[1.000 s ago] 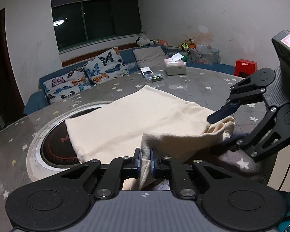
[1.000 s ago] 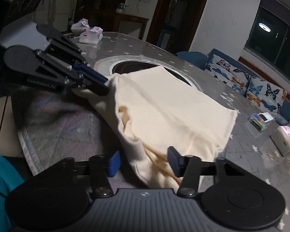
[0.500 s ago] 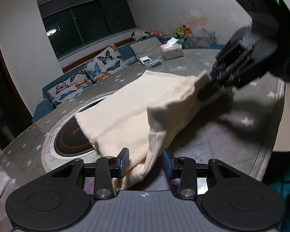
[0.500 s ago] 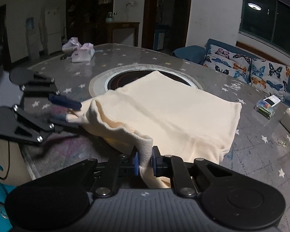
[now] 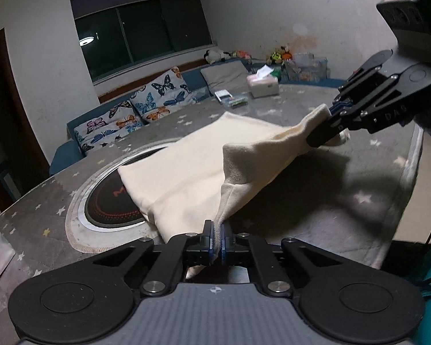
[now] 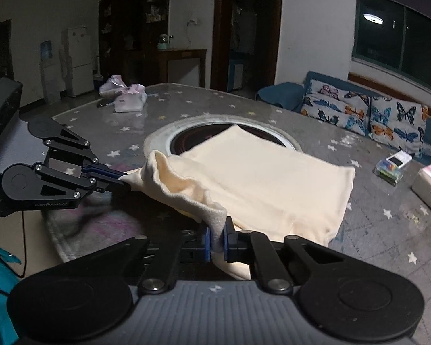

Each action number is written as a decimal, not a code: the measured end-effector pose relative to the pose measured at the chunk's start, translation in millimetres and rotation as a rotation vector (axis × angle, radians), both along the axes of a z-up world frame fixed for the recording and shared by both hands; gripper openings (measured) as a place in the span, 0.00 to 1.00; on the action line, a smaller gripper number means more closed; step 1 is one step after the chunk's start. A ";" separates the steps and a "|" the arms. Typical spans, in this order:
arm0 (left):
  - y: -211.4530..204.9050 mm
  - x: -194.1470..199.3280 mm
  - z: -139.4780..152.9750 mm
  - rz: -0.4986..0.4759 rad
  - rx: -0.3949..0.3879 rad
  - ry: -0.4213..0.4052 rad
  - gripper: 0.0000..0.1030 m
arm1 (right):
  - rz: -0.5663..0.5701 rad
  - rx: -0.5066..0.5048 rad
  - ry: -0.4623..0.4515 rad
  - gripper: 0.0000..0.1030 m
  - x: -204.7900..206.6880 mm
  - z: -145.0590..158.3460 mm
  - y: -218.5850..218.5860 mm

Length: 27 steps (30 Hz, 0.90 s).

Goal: Fold clothes
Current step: 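Lift the hem with the left gripper and fold it over toward the collar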

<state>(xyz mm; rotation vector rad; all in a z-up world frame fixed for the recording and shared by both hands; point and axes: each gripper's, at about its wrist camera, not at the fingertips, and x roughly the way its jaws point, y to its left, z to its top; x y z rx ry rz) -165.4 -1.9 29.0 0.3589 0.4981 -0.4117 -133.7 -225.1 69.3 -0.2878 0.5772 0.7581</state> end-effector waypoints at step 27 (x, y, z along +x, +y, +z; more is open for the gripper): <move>-1.5 41.2 51.7 0.055 -0.062 -0.069 0.05 | -0.006 0.022 -0.030 0.06 31.7 56.4 -9.6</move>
